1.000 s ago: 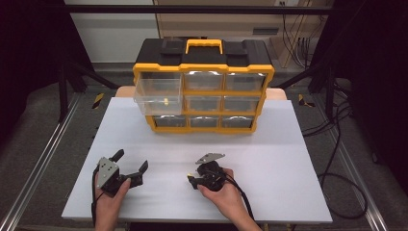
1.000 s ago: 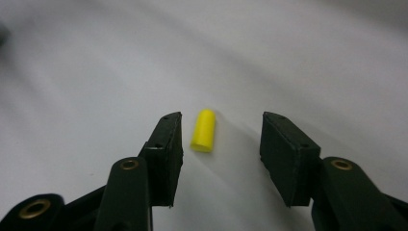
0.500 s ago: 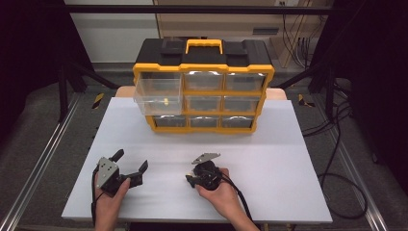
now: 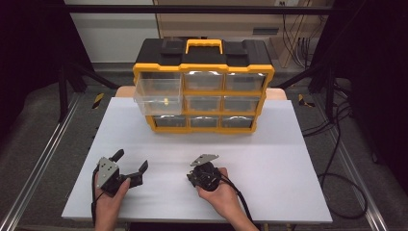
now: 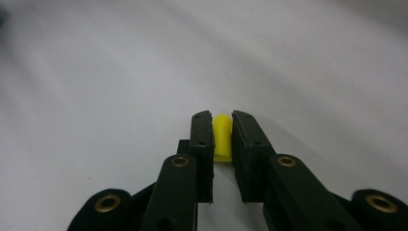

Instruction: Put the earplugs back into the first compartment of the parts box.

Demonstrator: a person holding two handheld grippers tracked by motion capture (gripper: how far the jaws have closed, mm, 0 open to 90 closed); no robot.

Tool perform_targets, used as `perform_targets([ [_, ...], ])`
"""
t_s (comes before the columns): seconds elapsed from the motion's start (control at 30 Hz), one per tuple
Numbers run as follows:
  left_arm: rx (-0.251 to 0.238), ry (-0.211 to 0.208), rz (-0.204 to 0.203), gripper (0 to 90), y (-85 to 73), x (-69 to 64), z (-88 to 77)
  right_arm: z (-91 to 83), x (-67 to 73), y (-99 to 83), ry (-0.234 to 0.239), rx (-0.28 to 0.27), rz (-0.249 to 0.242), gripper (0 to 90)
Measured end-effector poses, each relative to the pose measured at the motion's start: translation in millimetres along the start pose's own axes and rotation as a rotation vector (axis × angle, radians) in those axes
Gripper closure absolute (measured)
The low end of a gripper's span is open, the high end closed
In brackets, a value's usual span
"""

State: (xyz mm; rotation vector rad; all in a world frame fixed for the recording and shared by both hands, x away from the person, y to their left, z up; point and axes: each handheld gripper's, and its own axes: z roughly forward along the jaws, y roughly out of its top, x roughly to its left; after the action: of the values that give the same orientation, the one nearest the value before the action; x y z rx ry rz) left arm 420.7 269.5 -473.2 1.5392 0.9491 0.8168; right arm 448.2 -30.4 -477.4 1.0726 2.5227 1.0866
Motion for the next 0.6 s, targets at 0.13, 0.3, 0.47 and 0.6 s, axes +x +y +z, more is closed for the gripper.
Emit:
perform_targets([
  [0.13,0.000,-0.001,0.000,1.9,0.0,0.1,0.0,-1.5,-1.1,0.3,0.000,-0.014,0.006,80.3],
  [0.3,0.001,-0.001,0.000,1.9,0.0,0.8,-0.1,-10.8,-7.1,4.0,-0.006,-0.083,0.026,80.7],
  [0.47,0.001,-0.001,0.001,1.9,0.0,0.5,0.2,-30.1,-16.2,17.7,-0.019,-0.177,0.052,81.1],
  [0.6,0.001,-0.001,0.001,1.9,0.0,0.2,0.1,-48.5,-22.3,33.2,-0.022,-0.240,0.059,81.2],
])
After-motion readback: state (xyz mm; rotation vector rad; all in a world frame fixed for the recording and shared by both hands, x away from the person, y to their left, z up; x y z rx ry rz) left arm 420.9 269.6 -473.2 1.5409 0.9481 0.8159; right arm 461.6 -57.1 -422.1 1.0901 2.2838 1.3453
